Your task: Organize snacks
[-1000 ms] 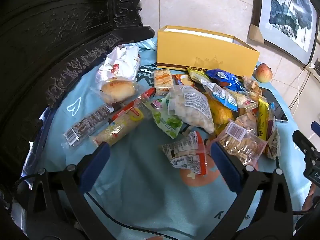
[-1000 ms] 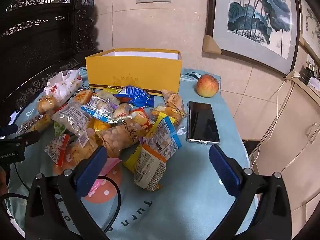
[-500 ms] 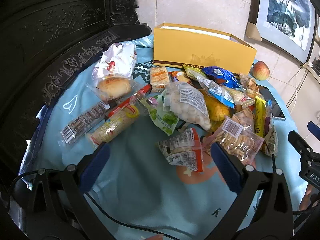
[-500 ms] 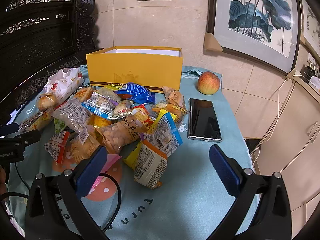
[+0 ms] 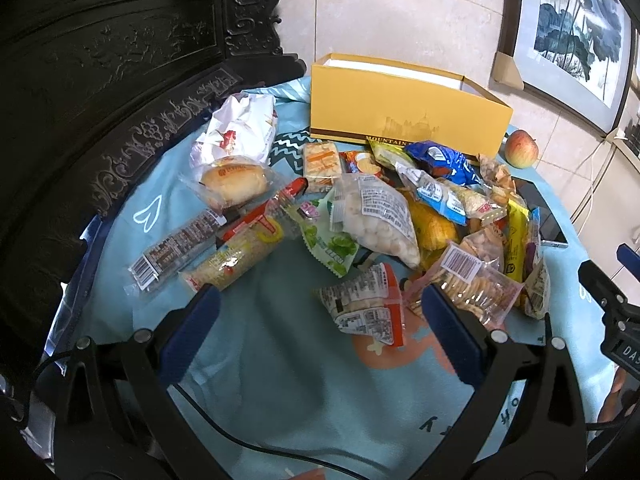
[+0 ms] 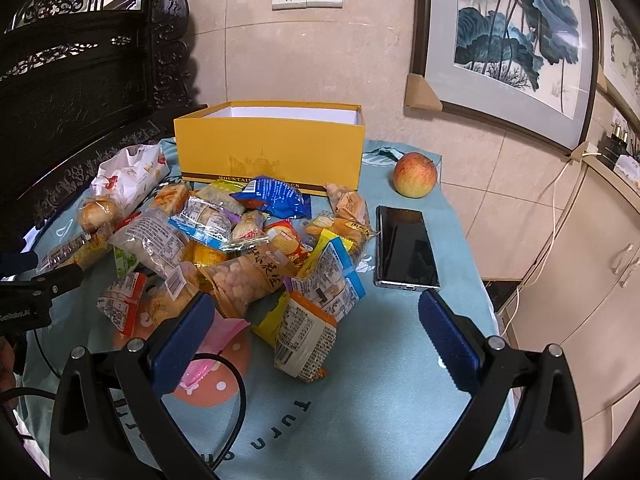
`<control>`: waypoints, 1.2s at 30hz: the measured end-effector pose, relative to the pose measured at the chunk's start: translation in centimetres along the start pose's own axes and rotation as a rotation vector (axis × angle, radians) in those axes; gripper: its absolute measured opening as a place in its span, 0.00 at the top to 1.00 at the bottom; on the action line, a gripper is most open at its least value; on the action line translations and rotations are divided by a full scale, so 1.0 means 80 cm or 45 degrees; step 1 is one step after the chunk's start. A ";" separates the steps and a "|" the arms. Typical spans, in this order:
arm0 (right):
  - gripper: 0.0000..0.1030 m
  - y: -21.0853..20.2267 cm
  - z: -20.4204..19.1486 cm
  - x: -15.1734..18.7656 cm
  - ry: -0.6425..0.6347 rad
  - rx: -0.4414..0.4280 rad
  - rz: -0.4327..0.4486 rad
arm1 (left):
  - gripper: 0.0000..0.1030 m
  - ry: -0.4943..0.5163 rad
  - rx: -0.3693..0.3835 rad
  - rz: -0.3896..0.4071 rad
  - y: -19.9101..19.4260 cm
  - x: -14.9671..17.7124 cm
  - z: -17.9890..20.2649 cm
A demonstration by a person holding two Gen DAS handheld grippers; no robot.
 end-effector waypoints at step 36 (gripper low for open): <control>0.01 -0.021 -0.007 -0.008 0.007 -0.011 0.025 | 0.02 0.012 0.034 0.045 -0.025 -0.007 0.009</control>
Point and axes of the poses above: each gripper's, at about its wrist camera, not at the fingertips, and y roughly the way its jaws point, z to its right, x to its underside, the point moved 10 cm from there along y, roughly the way its jaws point, and after that the axes turned 12 degrees about y, right-handed, at the moved point
